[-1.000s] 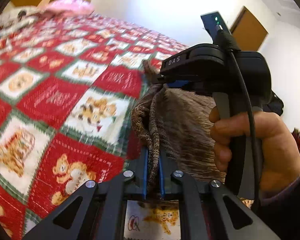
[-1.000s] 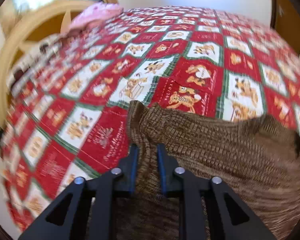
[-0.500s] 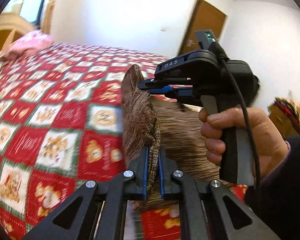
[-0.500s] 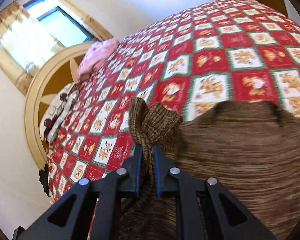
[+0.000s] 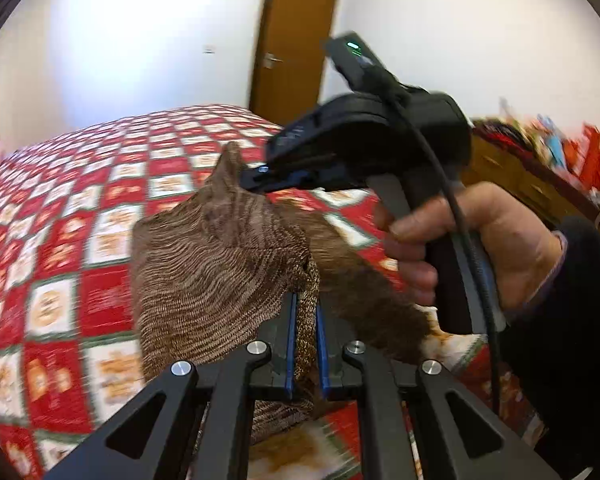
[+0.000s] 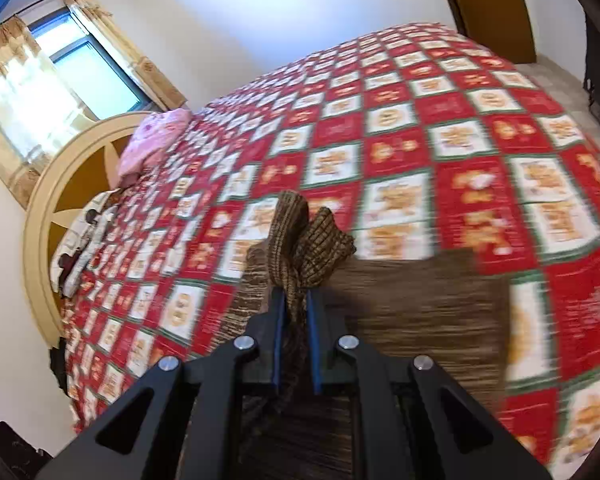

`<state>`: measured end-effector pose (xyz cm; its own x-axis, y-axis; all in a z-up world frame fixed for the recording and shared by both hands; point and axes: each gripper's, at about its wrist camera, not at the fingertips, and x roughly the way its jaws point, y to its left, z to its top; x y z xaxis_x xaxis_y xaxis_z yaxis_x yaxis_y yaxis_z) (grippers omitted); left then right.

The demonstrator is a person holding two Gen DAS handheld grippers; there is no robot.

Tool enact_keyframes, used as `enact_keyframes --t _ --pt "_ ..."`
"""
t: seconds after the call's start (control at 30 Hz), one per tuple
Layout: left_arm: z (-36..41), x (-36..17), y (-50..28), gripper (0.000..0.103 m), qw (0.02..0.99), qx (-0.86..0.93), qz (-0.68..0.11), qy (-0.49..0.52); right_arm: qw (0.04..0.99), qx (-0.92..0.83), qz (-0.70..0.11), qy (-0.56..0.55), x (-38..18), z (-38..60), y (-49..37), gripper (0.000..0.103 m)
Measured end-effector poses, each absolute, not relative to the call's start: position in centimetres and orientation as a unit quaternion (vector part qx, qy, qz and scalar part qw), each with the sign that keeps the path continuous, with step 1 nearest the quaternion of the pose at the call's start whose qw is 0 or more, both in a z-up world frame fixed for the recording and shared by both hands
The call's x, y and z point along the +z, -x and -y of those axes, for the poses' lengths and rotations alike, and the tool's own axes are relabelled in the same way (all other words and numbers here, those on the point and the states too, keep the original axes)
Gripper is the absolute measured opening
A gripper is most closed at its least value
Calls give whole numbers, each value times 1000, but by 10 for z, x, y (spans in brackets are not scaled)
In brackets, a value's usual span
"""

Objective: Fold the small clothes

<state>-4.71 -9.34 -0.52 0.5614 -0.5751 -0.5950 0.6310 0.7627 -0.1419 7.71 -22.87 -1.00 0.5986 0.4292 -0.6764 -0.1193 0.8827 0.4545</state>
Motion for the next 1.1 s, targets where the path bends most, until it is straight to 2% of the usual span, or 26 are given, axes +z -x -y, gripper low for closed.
enact_keyframes --t 0.37,0.43,0.5,0.77,0.83,0.9,0.97,1.03,1.1 --pt "169 -33 52 9 849 -372 -367 -81 867 125 -443 -192 -47 298 -66 14" --pt "174 -40 50 9 846 -367 -378 -82 868 115 -446 -188 -52 304 -66 9" --pt "178 -45 50 9 843 -365 -386 -80 869 105 -449 -180 -55 308 -67 9" --pt "188 -48 61 11 845 -366 -369 -128 859 54 -468 -199 -68 327 -62 13" --pt "183 -43 61 17 837 -380 -374 -123 855 49 -467 -220 -66 335 -55 17" --pt "174 -40 60 25 831 -392 -382 -103 854 47 -458 -242 -56 342 -42 31" --pt "157 -32 62 39 826 -397 -391 -82 867 47 -434 -241 -36 344 -22 58" --pt "138 -22 66 65 830 -396 -387 -65 887 45 -402 -223 -15 341 6 61" --pt "112 -11 71 69 845 -384 -369 -50 896 49 -388 -211 -6 334 29 61"
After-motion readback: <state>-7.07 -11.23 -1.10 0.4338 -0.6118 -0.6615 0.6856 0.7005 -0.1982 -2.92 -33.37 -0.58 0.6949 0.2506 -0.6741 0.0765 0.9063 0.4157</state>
